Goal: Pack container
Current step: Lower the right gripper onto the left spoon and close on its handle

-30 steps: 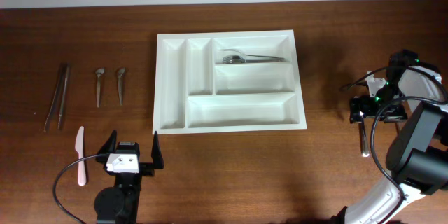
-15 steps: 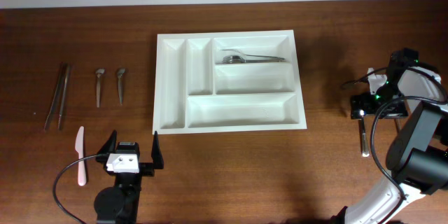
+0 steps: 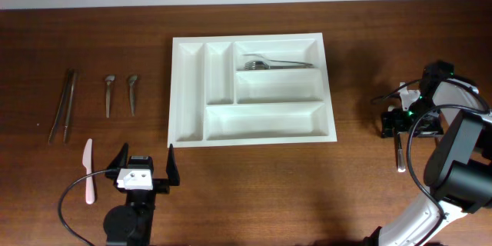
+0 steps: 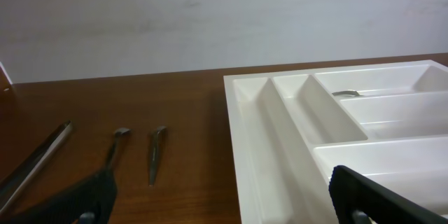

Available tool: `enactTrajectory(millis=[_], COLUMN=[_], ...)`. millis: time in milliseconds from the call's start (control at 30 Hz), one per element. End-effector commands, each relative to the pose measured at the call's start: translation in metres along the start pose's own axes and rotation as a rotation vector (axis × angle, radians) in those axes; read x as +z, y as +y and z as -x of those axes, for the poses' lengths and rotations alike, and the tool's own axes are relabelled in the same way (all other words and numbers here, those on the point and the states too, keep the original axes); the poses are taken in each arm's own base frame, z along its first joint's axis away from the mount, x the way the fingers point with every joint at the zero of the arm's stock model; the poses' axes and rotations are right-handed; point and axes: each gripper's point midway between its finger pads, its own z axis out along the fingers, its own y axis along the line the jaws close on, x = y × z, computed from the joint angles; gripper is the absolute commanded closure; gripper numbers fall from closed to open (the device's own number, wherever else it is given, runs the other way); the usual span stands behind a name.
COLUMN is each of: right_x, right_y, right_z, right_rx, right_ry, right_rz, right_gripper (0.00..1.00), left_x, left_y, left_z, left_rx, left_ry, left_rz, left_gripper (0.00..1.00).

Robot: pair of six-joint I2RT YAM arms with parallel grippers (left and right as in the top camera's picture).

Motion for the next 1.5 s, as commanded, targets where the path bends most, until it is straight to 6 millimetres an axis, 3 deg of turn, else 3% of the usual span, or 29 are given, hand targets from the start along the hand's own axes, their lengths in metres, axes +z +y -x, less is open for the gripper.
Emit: enactTrajectory(millis=[0,567,633,767,900,1033,1233,1467], right_x=[0.007,0.018,0.018,0.018,0.018,0.018,0.018,0.018], right_y=[-0.002,0.005,0.005,0.005,0.005,0.004,0.004,0.004], right_z=[-0.003,-0.013,-0.013,-0.013,-0.013,-0.012,-0.011,-0.011], right_rx=[0.007,0.014,0.014,0.014,0.026,0.040,0.039,0.039], right_ry=[0.014,0.036,0.035,0.035,0.035,0.033,0.029,0.030], right_rz=[-0.006,0.013,0.013,0.013,0.013,0.009,0.008,0.007], right_gripper=[0.01,0.02,0.09,0.35,0.45,0.65,0.80,0.82], left_x=[0.000,0.000,0.000,0.000,0.000,0.000,0.000,0.000], left_y=[0.004,0.004,0.004,0.004,0.004,0.004,0.004,0.004], left_z=[0.000,0.000,0.000,0.000,0.000,0.000,0.000,0.000], left_rx=[-0.007,-0.007,-0.007,-0.007,-0.007,-0.007,-0.007,-0.007], left_ry=[-0.004,-0.004,-0.004,-0.004,-0.004,-0.004,-0.004,-0.004], left_rz=[0.020,0.020,0.020,0.020,0.020,0.020,0.020,0.020], left_gripper=[0.01,0.01,0.01,0.01,0.01,0.01,0.01,0.01])
